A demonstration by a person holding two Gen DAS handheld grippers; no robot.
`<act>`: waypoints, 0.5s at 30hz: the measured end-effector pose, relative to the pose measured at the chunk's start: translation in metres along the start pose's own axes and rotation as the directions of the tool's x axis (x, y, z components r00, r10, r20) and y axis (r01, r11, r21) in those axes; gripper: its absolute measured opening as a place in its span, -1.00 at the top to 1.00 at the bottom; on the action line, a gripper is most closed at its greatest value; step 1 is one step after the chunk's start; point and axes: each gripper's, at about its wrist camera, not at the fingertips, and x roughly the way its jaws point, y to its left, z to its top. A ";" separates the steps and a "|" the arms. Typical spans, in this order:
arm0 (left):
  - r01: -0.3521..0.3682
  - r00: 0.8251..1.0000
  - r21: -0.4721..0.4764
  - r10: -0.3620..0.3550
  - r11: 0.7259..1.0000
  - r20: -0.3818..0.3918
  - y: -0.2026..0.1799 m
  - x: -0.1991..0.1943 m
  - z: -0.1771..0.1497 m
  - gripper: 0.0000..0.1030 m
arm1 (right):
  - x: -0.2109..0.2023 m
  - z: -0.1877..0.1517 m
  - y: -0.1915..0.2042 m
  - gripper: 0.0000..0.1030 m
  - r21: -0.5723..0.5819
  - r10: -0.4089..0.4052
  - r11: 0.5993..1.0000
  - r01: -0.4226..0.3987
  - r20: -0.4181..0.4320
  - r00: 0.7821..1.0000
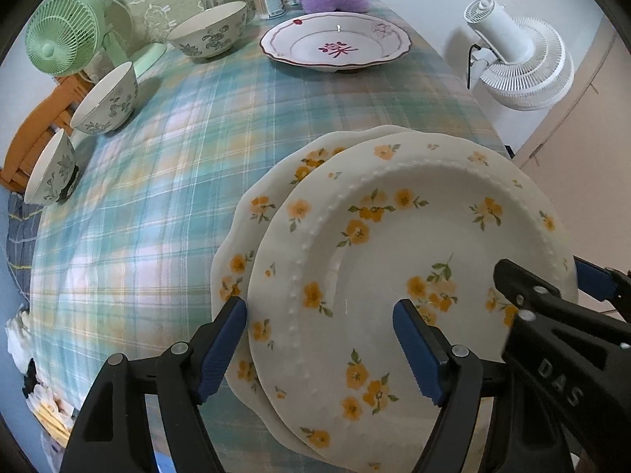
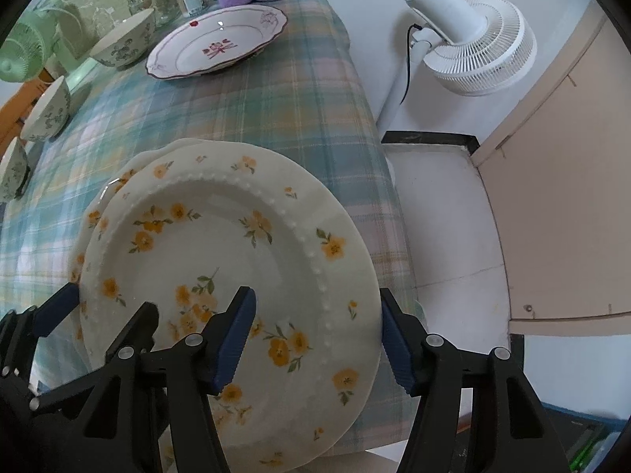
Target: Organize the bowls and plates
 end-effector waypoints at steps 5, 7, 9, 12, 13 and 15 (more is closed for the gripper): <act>0.014 1.000 -0.007 -0.014 1.000 0.000 0.008 -0.001 0.002 -0.56 | 0.004 0.003 0.008 -0.26 0.005 -0.008 1.000 0.008 -0.006 1.000; 0.026 1.000 -0.003 -0.026 1.000 -0.002 0.010 -0.001 0.002 -0.58 | 0.006 0.004 0.010 -0.26 0.006 -0.009 1.000 0.009 -0.011 1.000; 0.029 1.000 -0.001 -0.029 1.000 -0.001 0.010 -0.001 0.002 -0.60 | 0.008 0.005 0.011 -0.26 0.012 -0.009 1.000 0.010 -0.019 1.000; 0.032 0.999 -0.006 -0.032 0.999 -0.002 0.013 -0.001 0.003 -0.61 | 0.011 0.007 0.013 -0.26 0.012 -0.013 1.000 0.013 -0.027 1.000; 0.031 1.000 -0.008 -0.031 0.999 -0.003 0.014 0.000 0.004 -0.61 | 0.012 0.008 0.014 -0.26 0.011 -0.013 1.000 0.013 -0.028 1.000; 0.033 0.999 -0.013 -0.033 0.999 -0.004 0.016 0.000 0.005 -0.61 | 0.013 0.010 0.016 -0.26 0.009 -0.012 1.000 0.012 -0.027 1.000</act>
